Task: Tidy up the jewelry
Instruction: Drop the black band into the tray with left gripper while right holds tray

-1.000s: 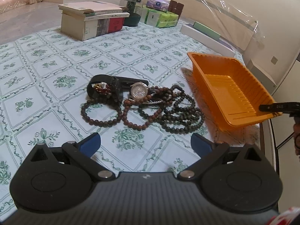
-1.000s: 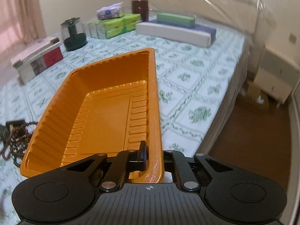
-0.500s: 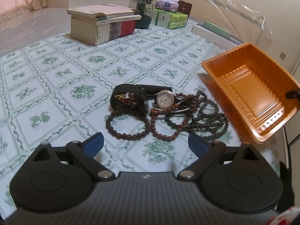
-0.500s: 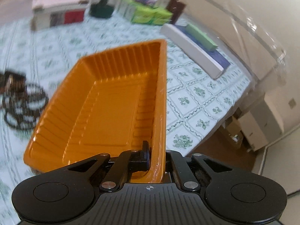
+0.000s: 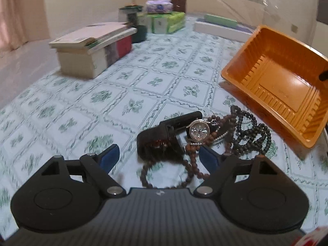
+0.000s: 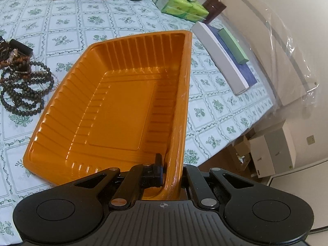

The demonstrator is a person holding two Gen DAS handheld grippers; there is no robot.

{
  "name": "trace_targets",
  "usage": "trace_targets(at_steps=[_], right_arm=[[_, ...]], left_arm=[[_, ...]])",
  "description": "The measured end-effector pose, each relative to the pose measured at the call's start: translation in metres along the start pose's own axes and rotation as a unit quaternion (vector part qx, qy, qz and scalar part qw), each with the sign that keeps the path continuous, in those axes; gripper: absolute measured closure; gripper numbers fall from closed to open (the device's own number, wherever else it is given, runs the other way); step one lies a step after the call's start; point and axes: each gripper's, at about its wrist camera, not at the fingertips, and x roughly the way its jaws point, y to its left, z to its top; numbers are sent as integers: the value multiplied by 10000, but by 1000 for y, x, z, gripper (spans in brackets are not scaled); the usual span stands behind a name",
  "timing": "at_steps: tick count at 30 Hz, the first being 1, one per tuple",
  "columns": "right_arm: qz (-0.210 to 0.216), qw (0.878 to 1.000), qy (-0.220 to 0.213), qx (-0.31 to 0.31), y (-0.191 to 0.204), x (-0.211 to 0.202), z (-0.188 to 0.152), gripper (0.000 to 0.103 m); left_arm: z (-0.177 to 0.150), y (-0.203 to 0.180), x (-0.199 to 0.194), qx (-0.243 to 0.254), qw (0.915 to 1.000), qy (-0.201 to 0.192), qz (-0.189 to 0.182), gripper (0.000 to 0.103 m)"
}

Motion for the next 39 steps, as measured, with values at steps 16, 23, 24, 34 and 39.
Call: trace_targets(at_steps=[16, 23, 24, 34, 39], right_arm=[[-7, 10000, 6, 38, 0, 0, -2, 100], [-11, 10000, -1, 35, 0, -1, -2, 100], [-11, 10000, -3, 35, 1, -1, -3, 100], [-22, 10000, -20, 23, 2, -1, -2, 100], [-23, 10000, -31, 4, 2, -2, -2, 100]], left_arm=[[13, 14, 44, -573, 9972, 423, -234, 51], [23, 10, 31, -487, 9982, 245, -229, 67], [24, 11, 30, -480, 9983, 233, -226, 67], [49, 4, 5, -323, 9991, -160, -215, 67], [69, -22, -4, -169, 9978, -375, -510, 67]])
